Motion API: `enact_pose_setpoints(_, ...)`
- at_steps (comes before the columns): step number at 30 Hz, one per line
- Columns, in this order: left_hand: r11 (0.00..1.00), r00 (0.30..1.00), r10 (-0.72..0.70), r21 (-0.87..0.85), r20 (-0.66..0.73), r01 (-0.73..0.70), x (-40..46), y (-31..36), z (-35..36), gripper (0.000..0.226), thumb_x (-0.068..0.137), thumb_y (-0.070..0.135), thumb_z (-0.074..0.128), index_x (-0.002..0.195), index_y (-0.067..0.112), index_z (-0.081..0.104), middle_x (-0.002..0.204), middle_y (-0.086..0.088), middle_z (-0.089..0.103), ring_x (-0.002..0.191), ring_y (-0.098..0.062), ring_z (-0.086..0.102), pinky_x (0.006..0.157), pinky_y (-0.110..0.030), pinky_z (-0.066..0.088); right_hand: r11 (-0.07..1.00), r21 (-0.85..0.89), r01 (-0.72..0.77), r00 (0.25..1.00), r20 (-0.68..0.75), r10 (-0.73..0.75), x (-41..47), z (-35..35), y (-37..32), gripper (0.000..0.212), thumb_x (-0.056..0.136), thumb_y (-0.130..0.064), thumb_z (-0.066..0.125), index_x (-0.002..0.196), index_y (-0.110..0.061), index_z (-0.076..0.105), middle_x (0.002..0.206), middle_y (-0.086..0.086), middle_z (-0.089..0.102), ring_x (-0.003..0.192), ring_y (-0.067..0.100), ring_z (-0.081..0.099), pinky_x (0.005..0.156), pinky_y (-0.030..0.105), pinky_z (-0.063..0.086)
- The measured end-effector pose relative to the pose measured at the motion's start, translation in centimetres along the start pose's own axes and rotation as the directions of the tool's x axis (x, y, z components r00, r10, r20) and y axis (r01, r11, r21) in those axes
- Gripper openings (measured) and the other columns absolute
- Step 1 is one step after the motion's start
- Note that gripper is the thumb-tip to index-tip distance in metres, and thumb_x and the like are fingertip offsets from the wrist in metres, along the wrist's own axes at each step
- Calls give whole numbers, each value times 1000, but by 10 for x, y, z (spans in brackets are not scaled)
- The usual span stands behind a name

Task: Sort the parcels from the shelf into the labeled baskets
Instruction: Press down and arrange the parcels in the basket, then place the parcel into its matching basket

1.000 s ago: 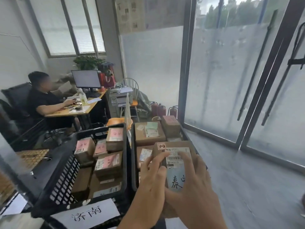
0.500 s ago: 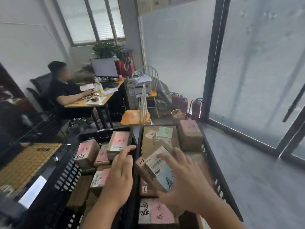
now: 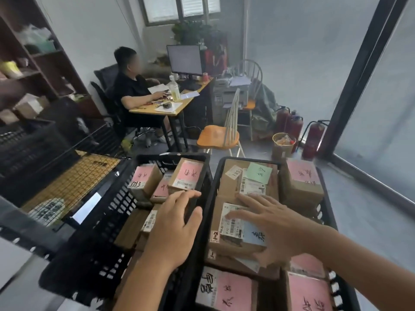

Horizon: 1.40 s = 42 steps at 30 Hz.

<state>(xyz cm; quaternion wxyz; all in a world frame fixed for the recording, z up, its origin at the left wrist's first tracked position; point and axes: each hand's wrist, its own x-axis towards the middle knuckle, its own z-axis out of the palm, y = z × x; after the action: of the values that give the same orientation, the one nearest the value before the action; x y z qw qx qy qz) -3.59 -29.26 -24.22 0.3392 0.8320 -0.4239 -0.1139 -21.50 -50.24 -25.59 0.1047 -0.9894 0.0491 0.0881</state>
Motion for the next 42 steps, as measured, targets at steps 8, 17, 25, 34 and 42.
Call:
enact_pose_setpoints(8, 998, 1000, 10, 59, -7, -9, 10, 21, -3, 39, 99, 53, 47, 138, 57, 41, 147, 30, 37, 140, -4, 41, 112, -39, 45, 996, 88, 4, 991, -134, 8, 3, -20, -5, 92, 83, -85, 55, 156, -61, 5, 174, -15, -4, 159, 8, -11, 128, 39, -5)
enact_pose_setpoints(17, 991, 977, -9, 125, -211, 36, -18, 20, -70, 53, 98, 52, 55, 145, 59, 31, 155, 23, 34, 142, -7, 39, 108, -41, 48, 954, 207, 215, 908, -402, -117, 53, -86, -70, 80, 88, -74, 58, 154, -60, 15, 164, -27, 17, 147, -8, 14, 112, 24, 20)
enact_pose_setpoints(25, 967, 883, -94, 168, -460, 191, -116, -17, -156, 52, 96, 53, 55, 143, 59, 33, 160, 23, 28, 151, -7, 29, 114, -40, 41, 868, 167, 468, 843, -378, -382, 98, -101, -190, 79, 89, -70, 60, 154, -61, 16, 164, -28, 18, 153, 0, 16, 121, 34, 25)
enact_pose_setpoints(34, 914, 740, -191, 157, -645, 373, -314, -55, -252, 51, 92, 56, 51, 141, 57, 38, 158, 24, 31, 147, -7, 35, 117, -42, 41, 729, 142, 670, 723, -345, -598, 86, -85, -402, 83, 88, -65, 69, 153, -65, 17, 161, -35, 20, 140, -16, 14, 110, 20, 18)
enact_pose_setpoints(42, 792, 479, -313, 53, -820, 608, -548, -78, -313, 48, 92, 54, 53, 137, 61, 36, 150, 33, 22, 137, -3, 39, 105, -35, 46, 461, 150, 875, 484, -306, -819, 44, -33, -631, 80, 86, -68, 67, 149, -67, 19, 155, -43, 20, 143, -17, 20, 112, 14, 24)
